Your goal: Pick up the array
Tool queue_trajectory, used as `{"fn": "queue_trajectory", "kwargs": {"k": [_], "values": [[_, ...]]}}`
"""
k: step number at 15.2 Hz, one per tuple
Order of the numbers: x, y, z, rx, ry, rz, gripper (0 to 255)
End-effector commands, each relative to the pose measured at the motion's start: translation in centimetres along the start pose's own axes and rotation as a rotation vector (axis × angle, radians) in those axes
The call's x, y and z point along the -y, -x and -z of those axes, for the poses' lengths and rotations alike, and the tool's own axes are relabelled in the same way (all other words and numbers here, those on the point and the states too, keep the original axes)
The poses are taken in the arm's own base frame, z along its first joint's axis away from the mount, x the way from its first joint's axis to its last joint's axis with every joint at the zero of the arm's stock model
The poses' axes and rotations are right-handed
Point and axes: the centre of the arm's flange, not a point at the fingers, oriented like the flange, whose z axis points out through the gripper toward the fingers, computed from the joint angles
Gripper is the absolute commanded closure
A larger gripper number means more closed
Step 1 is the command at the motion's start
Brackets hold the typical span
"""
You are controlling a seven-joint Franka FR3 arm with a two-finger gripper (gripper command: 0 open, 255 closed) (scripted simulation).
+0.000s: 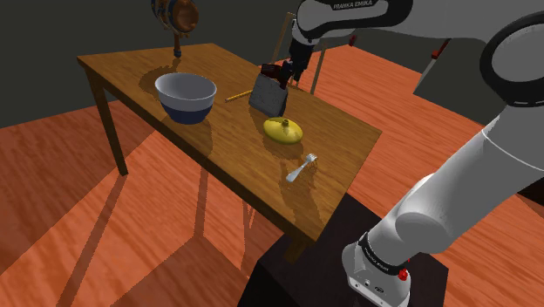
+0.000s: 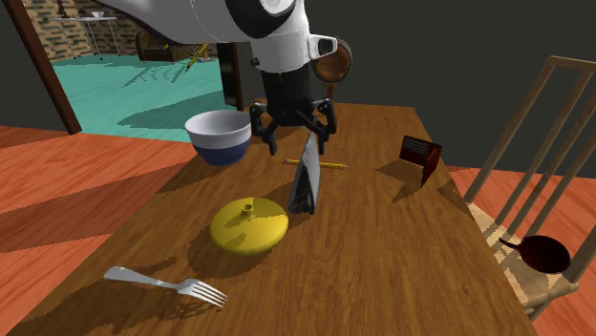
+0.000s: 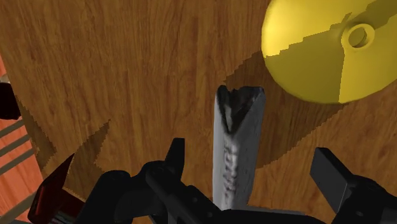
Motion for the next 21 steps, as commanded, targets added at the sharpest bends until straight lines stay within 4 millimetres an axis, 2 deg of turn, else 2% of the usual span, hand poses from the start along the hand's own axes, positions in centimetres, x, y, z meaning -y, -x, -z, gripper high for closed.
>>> {"fn": "queue_trajectory", "kwargs": {"k": [1,7,9,10,19,21], "values": [[-0.5,-0.8,-1.2,0.0,0.001,-0.001,0],[-0.2,-0.5,-4.3,0.0,0.001,-0.001,0],[-0.1,-0.4,-4.6,0.0,0.001,-0.001,0],[-0.1,-0.4,-4.6,0.0,0.001,-0.001,255],[-0.1,-0.4,-4.6,0.0,0.001,-0.001,255],[-0.3,-0.5,-3.6,0.0,0.001,-0.001,255]]}}
